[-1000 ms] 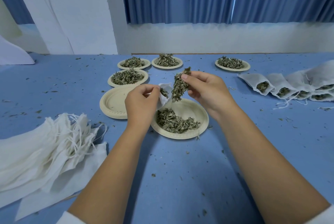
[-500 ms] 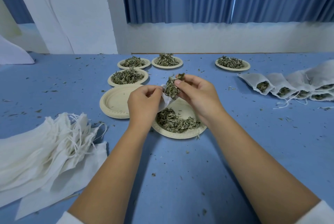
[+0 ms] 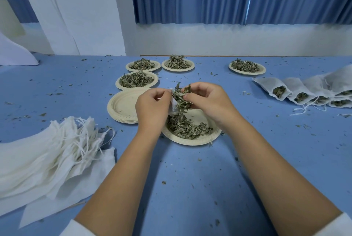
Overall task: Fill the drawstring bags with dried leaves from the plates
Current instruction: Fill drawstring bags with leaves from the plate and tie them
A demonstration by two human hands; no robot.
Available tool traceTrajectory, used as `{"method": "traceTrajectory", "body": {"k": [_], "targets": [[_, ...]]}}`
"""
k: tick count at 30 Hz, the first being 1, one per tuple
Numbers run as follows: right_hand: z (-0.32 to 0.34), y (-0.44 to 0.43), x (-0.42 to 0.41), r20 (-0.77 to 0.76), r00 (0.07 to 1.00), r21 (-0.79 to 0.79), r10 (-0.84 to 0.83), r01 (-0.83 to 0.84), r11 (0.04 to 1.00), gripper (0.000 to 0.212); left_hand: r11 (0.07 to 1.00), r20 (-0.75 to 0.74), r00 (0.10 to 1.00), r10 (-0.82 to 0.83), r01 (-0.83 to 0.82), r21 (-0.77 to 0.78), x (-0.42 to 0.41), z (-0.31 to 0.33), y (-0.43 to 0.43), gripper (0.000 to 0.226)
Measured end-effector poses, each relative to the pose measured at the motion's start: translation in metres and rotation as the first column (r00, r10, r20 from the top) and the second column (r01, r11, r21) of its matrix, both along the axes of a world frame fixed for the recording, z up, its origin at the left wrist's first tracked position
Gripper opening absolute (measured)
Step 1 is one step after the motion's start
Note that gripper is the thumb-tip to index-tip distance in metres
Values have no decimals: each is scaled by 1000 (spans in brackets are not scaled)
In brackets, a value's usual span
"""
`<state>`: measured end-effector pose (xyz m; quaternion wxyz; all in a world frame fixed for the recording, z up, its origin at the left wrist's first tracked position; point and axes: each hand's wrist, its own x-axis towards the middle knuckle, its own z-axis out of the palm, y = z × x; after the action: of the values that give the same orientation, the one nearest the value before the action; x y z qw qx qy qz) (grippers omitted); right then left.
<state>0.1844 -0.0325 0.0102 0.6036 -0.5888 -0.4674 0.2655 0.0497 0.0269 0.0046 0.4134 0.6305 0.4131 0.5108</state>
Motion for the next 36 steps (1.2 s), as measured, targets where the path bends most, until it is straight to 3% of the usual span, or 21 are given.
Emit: {"method": "traceTrajectory", "body": {"k": [4,7,12,17,19,22,26,28,31,33,36], "targets": [[-4,1,-1,85,995,-53,-51,55,997,21,997,-47,997,-67,69,38,1,-1,-2,12],[-9,3,-1,66,993,-82,-100,105,991,16,988,-80,988,-128,135,75,2,-2,-4,11],[-13,2,1,175,957,-78,-230,246,966,9,975,-129,971,-200,211,77,4,-3,-4,15],[-10,3,-2,319,929,-101,-187,229,968,6,975,-206,963,-171,195,103,5,-7,-5,9],[-6,3,-2,257,962,-138,-96,135,981,14,982,-201,970,-138,161,99,4,-7,-3,11],[-2,2,1,32,999,-107,-39,42,993,23,989,-145,982,-121,131,63,3,-6,-1,14],[-6,1,1,-15,991,-61,-135,134,989,16,982,-54,981,-189,189,9,4,-5,-1,9],[-8,2,3,-18,978,-141,-208,203,969,26,970,18,972,-234,235,-58,4,-4,-1,10],[-5,1,6,-259,961,-306,-97,14,952,42,941,115,952,-284,300,-158,4,-2,0,10],[-5,0,5,-373,928,-297,3,-122,947,32,931,138,945,-295,317,-183,3,-1,0,10],[-6,1,1,-270,963,-246,-25,-44,968,12,957,78,961,-266,273,-96,3,-2,-2,8]]}}
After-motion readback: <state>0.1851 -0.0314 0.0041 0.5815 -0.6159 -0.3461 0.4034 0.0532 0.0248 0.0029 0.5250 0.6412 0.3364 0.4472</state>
